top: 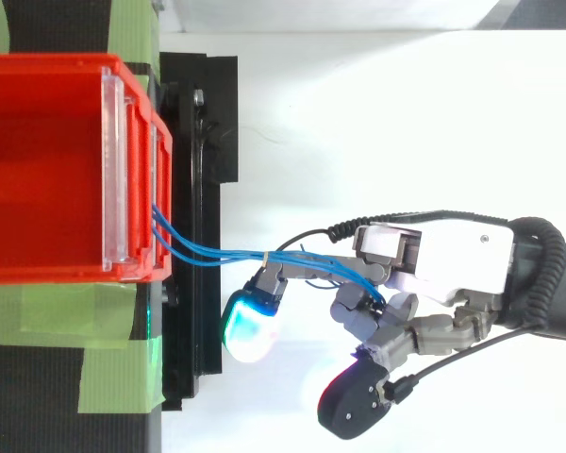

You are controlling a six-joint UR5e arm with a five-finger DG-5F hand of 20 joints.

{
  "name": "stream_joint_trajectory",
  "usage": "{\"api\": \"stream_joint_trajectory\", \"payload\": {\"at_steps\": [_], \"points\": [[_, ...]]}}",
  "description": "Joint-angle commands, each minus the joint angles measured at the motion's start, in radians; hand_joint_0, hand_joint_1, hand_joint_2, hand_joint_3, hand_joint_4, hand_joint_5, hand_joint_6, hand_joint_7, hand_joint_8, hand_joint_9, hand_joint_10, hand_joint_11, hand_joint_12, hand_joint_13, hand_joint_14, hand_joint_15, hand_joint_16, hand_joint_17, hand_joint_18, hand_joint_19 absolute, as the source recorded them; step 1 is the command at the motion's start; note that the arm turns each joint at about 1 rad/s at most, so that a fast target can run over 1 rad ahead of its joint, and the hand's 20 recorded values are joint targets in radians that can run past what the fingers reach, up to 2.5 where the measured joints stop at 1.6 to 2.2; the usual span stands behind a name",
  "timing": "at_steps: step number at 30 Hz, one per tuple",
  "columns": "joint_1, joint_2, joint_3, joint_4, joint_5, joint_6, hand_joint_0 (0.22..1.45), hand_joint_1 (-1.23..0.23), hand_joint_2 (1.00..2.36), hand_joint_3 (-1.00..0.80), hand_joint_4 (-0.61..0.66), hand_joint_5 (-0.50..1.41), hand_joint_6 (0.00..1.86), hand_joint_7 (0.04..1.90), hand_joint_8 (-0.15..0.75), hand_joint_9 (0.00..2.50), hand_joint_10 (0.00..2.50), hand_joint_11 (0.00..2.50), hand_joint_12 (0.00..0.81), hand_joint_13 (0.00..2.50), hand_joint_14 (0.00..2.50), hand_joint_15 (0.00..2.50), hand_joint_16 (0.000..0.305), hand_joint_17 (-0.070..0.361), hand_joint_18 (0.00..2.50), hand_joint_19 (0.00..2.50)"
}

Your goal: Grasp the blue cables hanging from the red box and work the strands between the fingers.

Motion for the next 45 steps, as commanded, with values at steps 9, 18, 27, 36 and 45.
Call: {"api": "stream_joint_trajectory", "payload": {"at_steps": [9,18,27,36,45], "points": [[0.0,0.0,0.0,0.0,0.0,0.0,0.78,-0.56,1.0,-0.97,0.24,0.1,0.01,1.23,0.545,1.33,2.5,2.5,0.672,1.69,2.5,1.93,0.201,0.151,1.95,0.71],[-0.001,0.0,0.0,0.0,0.0,0.0,0.78,-0.56,1.0,-0.97,0.24,0.09,0.01,1.23,0.545,1.33,2.5,2.5,0.672,1.69,2.5,1.93,0.201,0.151,1.95,0.71],[0.0,0.0,0.0,0.0,0.0,0.0,0.78,-0.56,1.0,-0.98,0.24,0.09,0.01,1.23,0.545,1.33,2.5,2.5,0.672,1.69,2.5,1.93,0.201,0.151,1.95,0.71],[0.0,0.0,0.002,0.0,0.0,0.0,0.78,-0.56,1.0,-0.98,0.24,0.09,0.01,1.23,0.545,1.33,2.5,2.5,0.672,1.69,2.5,1.93,0.201,0.151,1.95,0.71],[-0.008,0.0,0.031,-0.025,0.003,0.008,0.78,-0.56,1.0,-0.97,0.24,0.09,0.01,1.23,0.545,1.33,2.5,2.5,0.672,1.69,2.5,1.93,0.201,0.151,1.95,0.71]]}}
